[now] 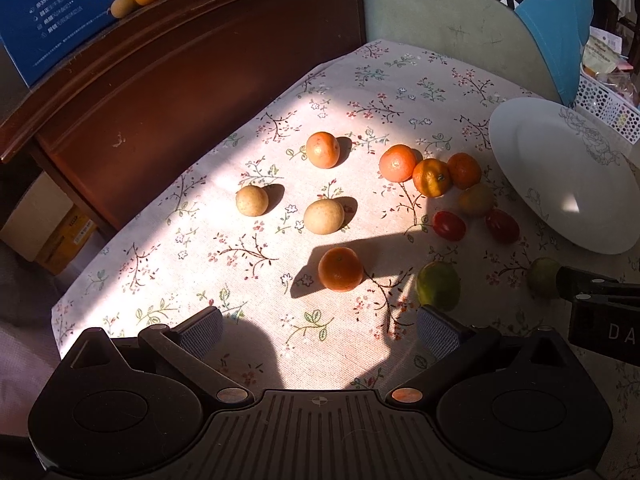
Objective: Organize fruits
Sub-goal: 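Move both tools toward the fruits lying beside the white plate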
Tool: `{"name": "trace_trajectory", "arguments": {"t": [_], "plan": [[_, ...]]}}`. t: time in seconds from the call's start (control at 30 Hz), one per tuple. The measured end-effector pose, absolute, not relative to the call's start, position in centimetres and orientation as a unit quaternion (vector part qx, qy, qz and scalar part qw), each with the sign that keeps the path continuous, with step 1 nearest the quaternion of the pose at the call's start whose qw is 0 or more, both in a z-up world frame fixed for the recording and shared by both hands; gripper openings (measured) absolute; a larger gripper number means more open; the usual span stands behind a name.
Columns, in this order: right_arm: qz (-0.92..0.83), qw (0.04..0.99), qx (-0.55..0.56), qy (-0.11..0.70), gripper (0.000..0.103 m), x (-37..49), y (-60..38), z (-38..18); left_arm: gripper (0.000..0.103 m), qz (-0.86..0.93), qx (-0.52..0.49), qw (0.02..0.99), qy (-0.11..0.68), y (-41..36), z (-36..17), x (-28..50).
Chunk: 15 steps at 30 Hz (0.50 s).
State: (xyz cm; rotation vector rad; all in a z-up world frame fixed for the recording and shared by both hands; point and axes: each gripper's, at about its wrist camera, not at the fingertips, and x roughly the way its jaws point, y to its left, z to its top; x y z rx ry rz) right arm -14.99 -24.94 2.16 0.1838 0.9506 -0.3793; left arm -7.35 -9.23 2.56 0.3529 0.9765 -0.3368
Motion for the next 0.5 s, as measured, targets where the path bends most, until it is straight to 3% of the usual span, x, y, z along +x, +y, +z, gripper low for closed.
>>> {"name": "trace_trajectory", "arguments": {"t": [0.5], "plan": [[-0.168, 0.865, 0.129, 0.455, 0.085, -16.3, -25.9, 2.1, 0.102, -0.174, 0.178, 0.844, 0.476, -8.2, 2.6, -7.0]]}}
